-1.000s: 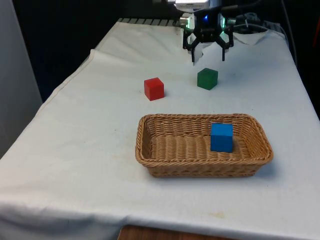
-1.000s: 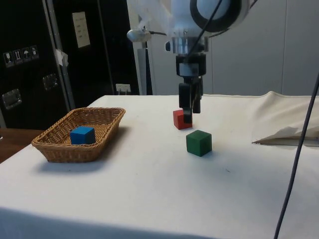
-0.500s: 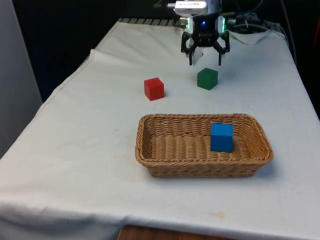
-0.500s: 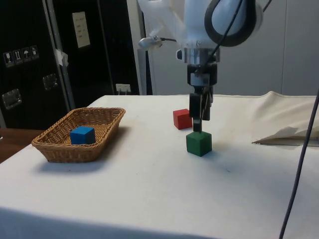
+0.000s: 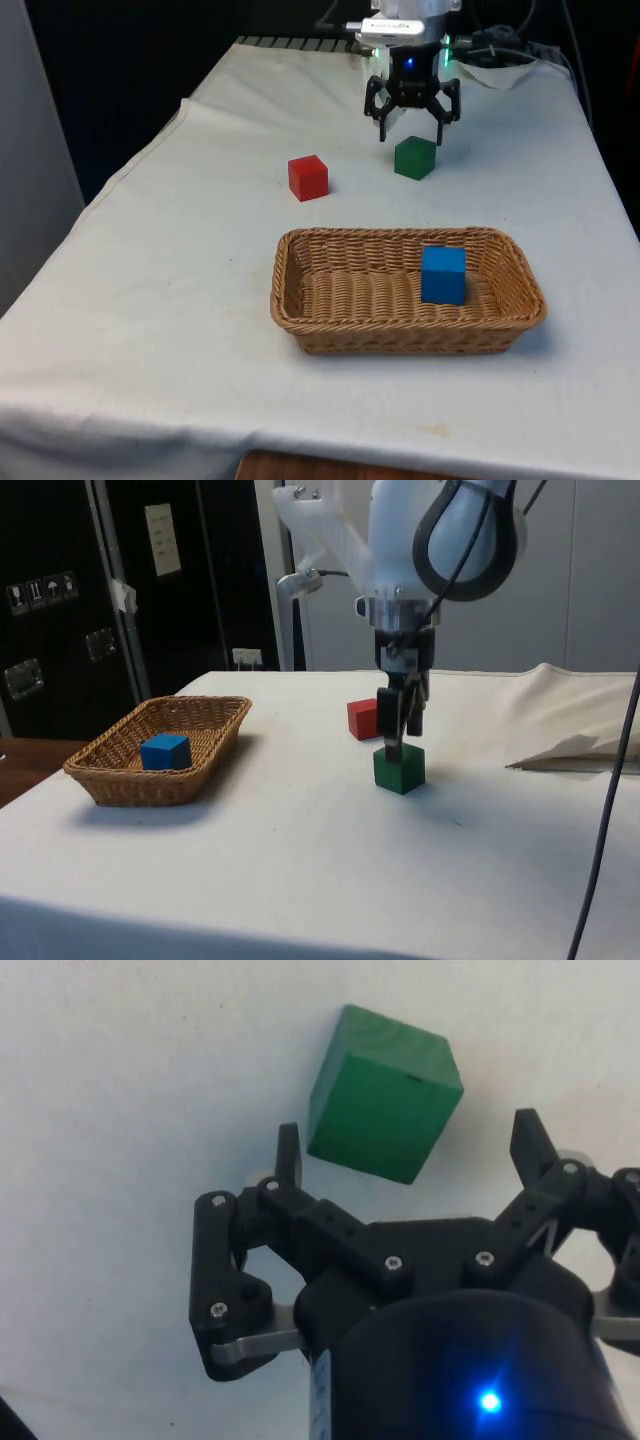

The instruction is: Pick up exactly two blocks and place them into the basket.

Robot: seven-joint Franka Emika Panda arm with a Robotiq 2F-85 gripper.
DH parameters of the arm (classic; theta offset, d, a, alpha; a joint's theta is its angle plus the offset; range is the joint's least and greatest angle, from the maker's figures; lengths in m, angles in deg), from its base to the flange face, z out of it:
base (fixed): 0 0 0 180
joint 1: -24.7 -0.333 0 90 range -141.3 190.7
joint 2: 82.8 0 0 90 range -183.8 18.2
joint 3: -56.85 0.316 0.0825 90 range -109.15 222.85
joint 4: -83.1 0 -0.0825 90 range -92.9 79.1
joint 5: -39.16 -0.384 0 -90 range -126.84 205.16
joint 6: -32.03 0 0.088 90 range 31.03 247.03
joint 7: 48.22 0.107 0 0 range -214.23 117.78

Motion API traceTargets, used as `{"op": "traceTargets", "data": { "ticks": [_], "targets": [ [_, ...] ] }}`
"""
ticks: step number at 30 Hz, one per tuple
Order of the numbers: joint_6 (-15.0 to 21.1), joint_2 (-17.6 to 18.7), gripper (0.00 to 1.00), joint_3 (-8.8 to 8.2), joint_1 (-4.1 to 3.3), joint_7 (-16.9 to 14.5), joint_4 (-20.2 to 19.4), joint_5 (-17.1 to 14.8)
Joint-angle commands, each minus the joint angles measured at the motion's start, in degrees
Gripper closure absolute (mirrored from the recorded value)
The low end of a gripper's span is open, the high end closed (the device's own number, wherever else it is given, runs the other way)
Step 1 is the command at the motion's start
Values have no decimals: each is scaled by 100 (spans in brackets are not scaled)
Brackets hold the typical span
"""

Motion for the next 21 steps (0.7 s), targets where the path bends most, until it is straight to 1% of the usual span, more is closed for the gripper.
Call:
{"op": "traceTargets", "data": {
  "ticks": [1,2,3,4,10,11,12,13,19,20,21],
  "targets": [
    [92,52,0,23,-17,46,6,-52],
    [103,69,0,34,-17,69,17,-52],
    [17,34,0,17,0,57,11,0],
    [103,86,0,40,-11,92,29,-57],
    [160,246,0,97,-11,235,115,-74],
    [97,229,0,63,0,218,103,0],
    [160,275,0,103,-6,246,138,-74],
    [166,298,0,109,0,264,155,-74],
    [160,401,0,109,0,309,212,-57],
    [115,395,0,80,0,309,212,0],
    [166,413,0,109,0,315,218,-57]
  ]
}}
